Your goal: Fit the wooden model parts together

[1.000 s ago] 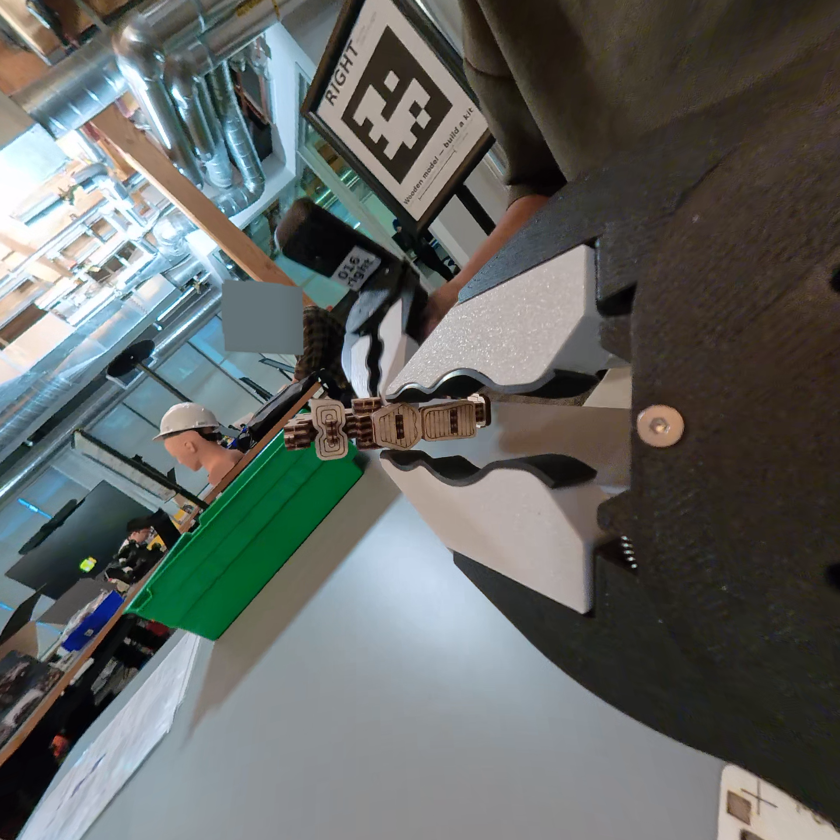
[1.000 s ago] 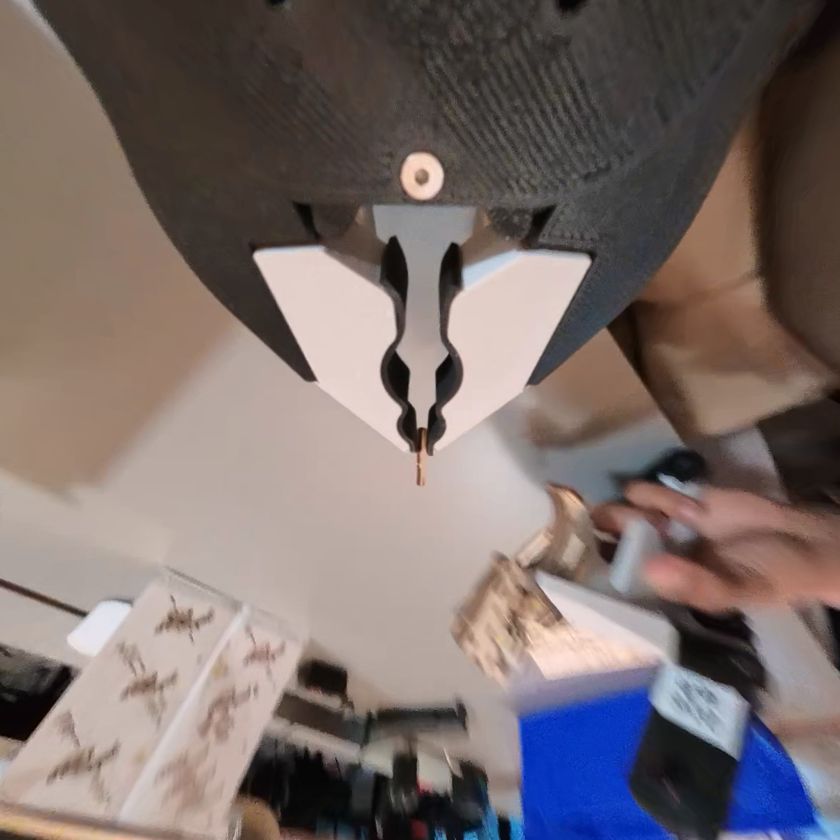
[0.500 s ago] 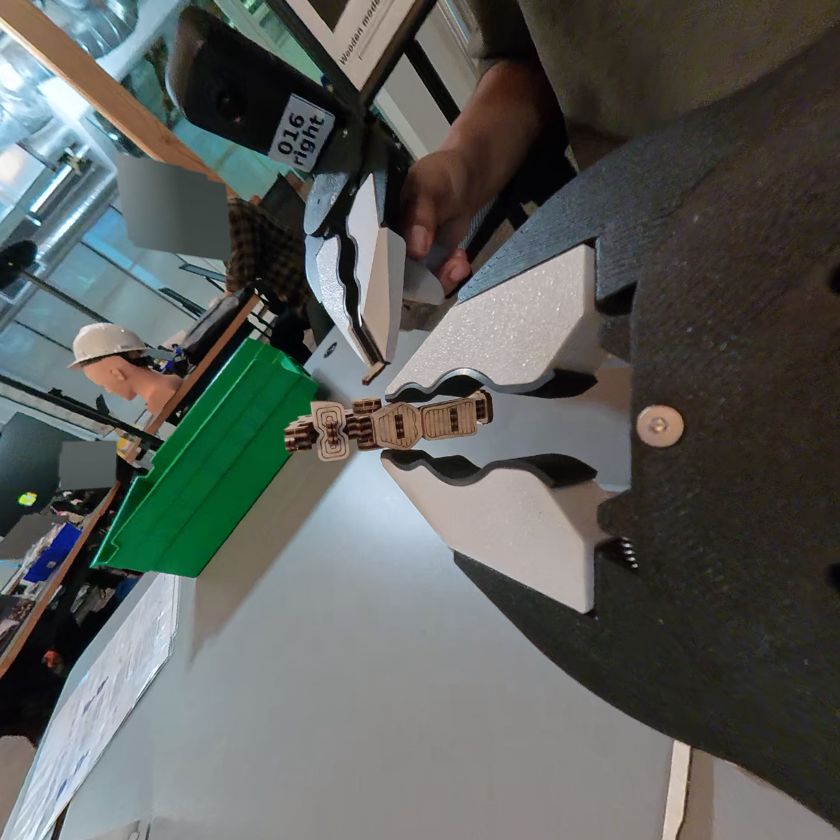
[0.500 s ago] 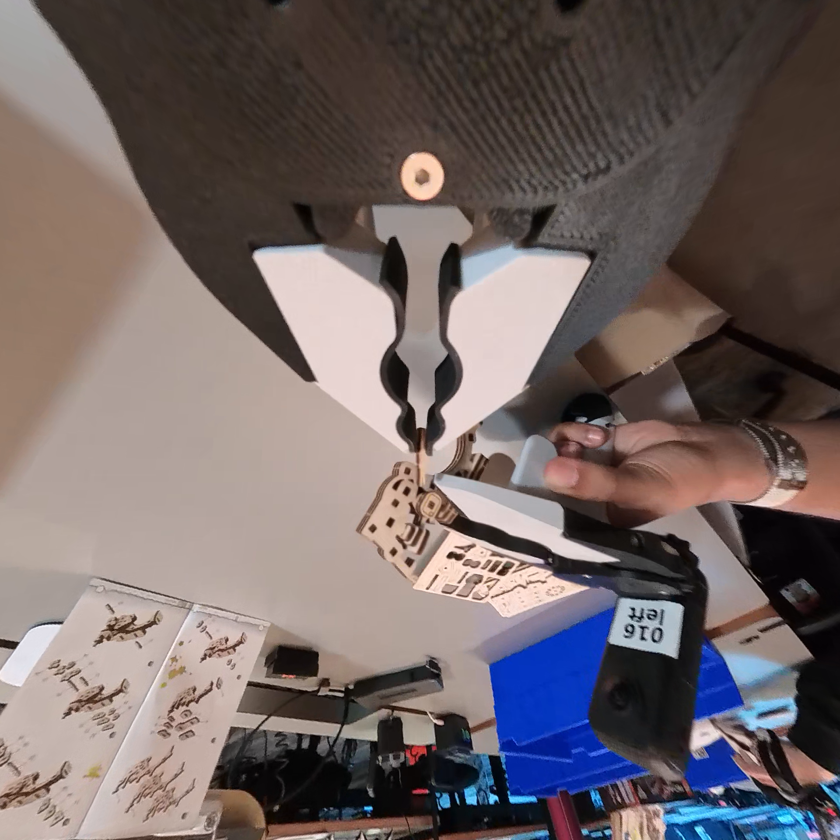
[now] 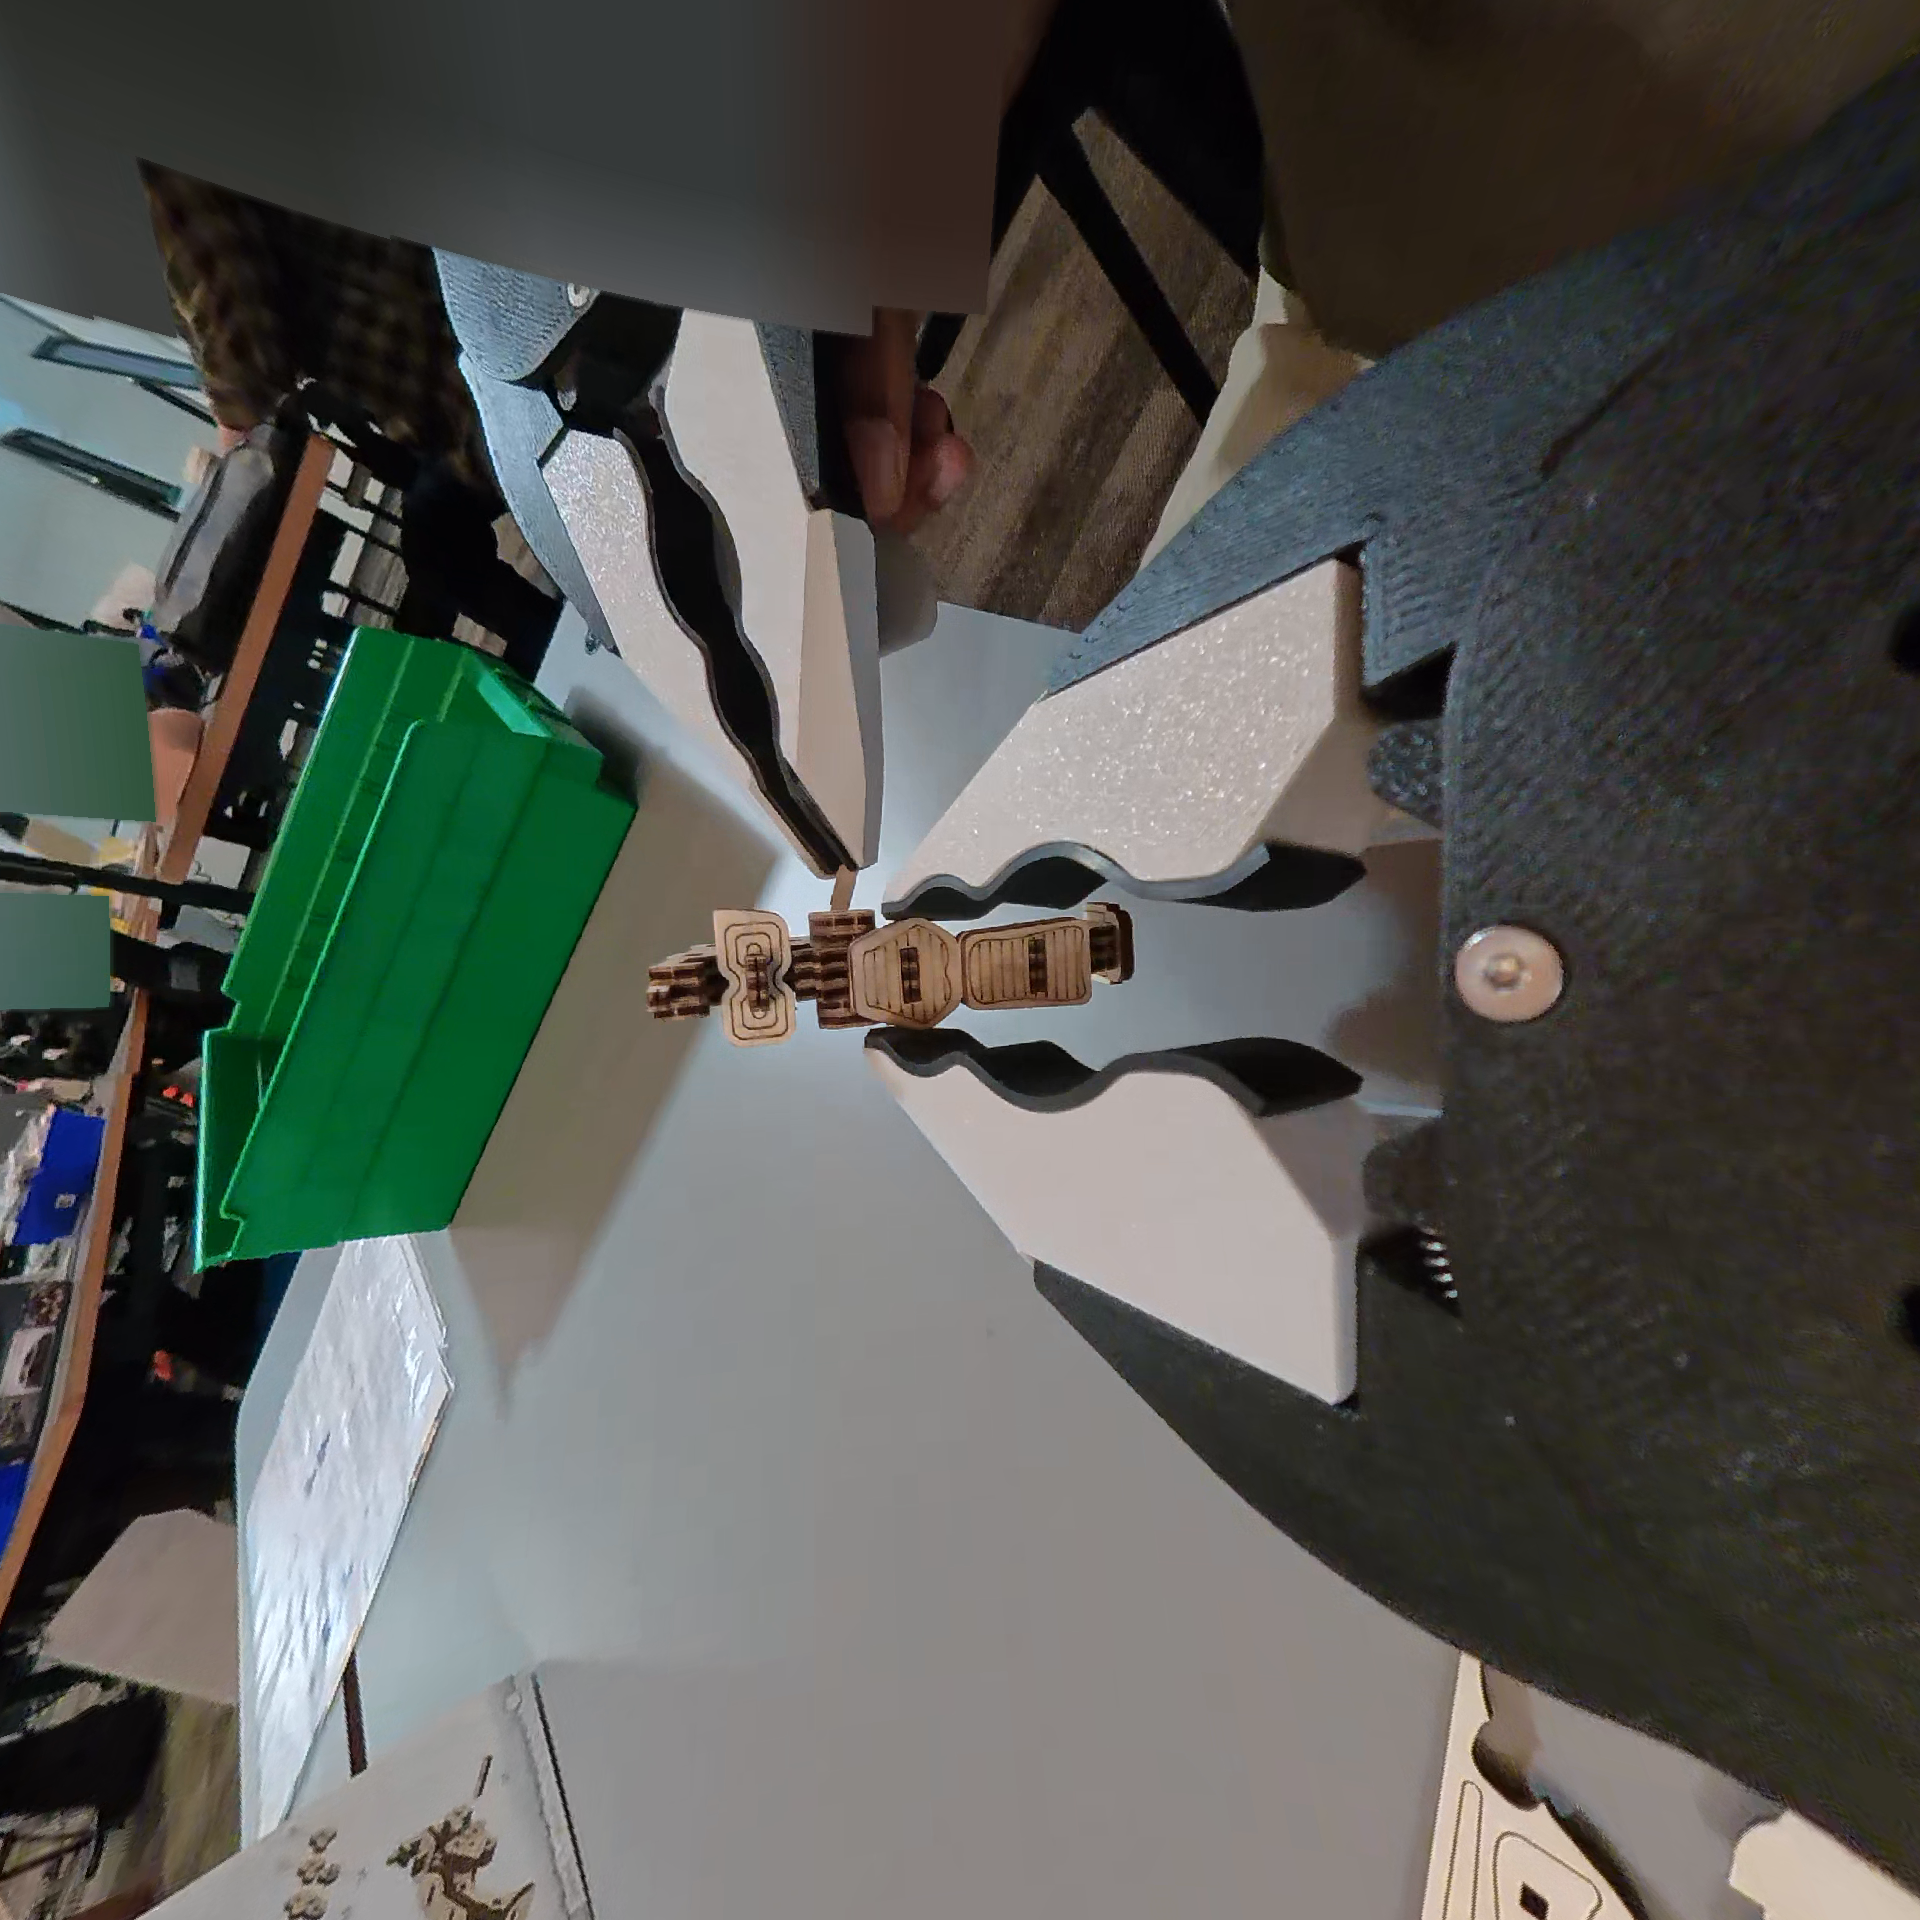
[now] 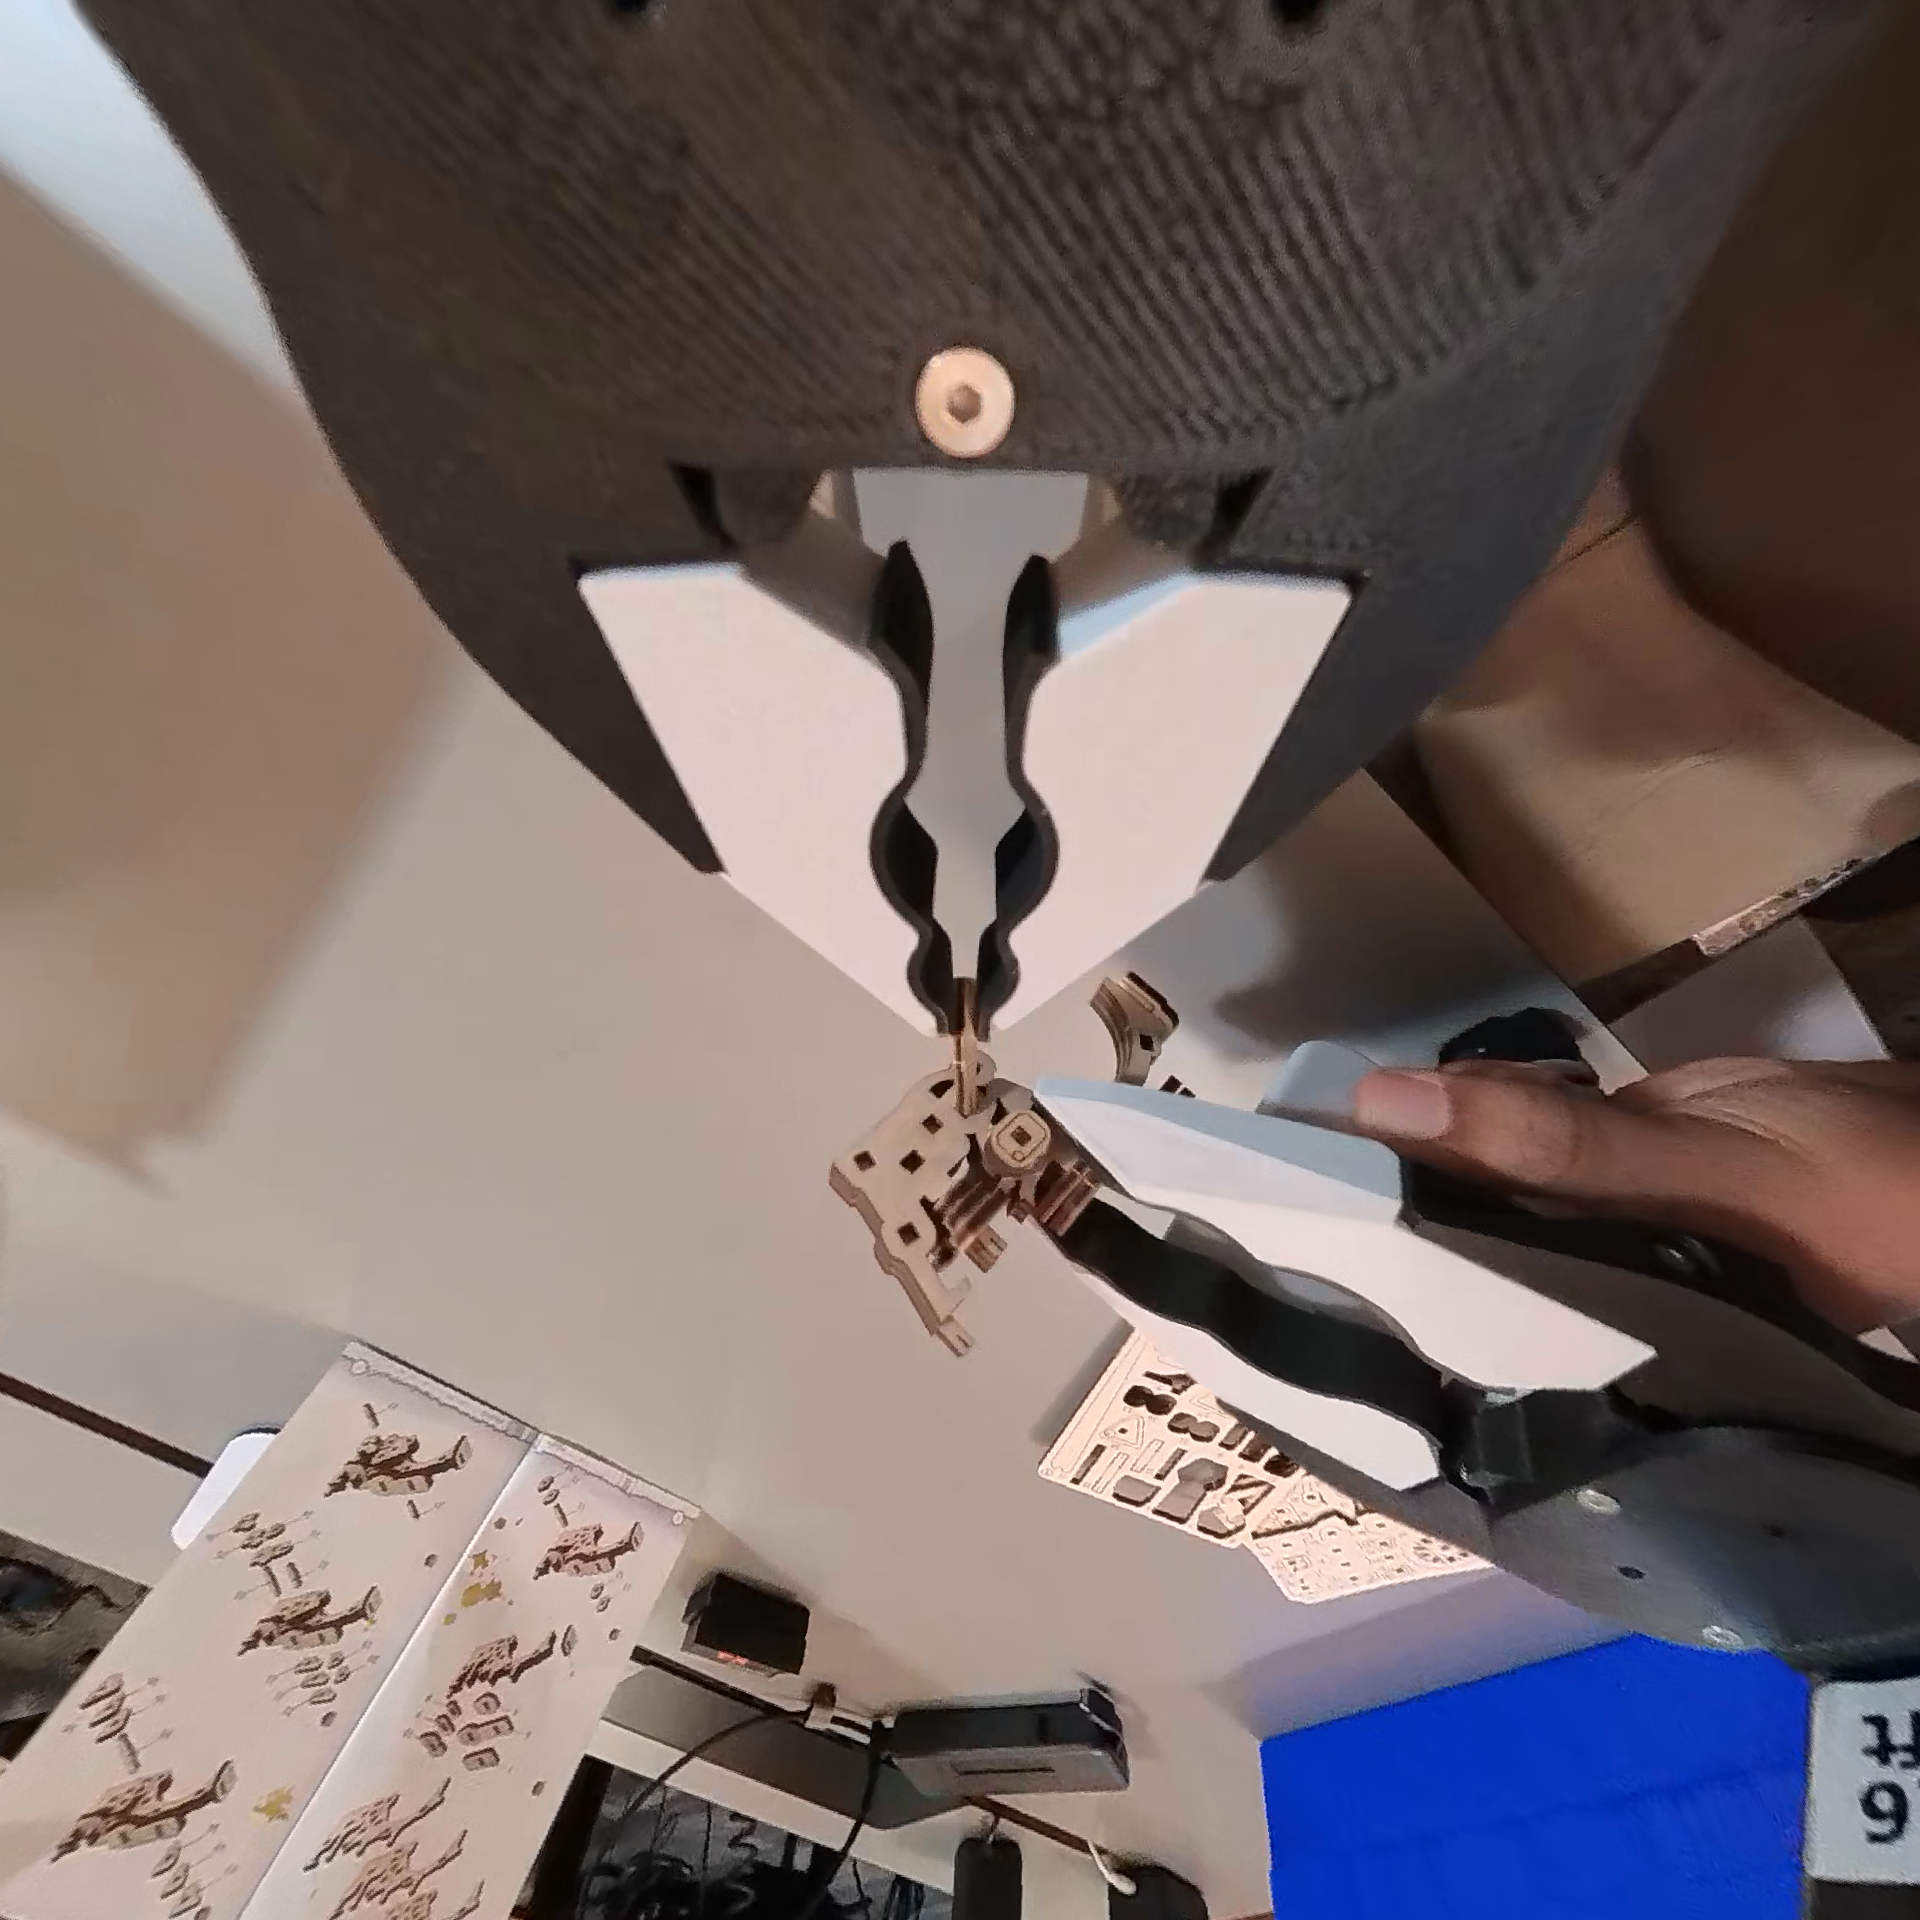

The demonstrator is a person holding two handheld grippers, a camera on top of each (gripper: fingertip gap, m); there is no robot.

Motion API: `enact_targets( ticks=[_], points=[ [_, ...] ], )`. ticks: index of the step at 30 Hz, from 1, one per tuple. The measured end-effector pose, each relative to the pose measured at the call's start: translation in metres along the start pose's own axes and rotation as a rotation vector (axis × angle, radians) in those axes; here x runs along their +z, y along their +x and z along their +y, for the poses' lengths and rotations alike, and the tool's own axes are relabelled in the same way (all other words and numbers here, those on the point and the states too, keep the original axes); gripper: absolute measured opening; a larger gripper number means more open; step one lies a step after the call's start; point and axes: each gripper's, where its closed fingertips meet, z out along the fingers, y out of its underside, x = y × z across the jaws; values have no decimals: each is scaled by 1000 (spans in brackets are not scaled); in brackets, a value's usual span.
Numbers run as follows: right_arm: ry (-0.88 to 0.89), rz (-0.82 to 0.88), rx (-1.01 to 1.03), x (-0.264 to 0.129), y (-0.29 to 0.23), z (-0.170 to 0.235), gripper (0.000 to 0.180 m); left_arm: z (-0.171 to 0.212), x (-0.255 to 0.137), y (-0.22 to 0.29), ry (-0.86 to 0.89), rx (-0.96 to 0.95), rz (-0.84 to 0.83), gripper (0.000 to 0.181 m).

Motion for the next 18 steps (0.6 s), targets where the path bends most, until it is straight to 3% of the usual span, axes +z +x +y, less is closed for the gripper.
enact_targets(
  ticks=[10, 18],
  points=[
    [-57, 44, 3, 3, 0, 7, 2, 4, 2, 0, -55, 226, -120, 17],
    [-72, 45, 22, 5, -2, 10, 2, 12, 4, -4, -107, 273, -145, 18]
  ],
)
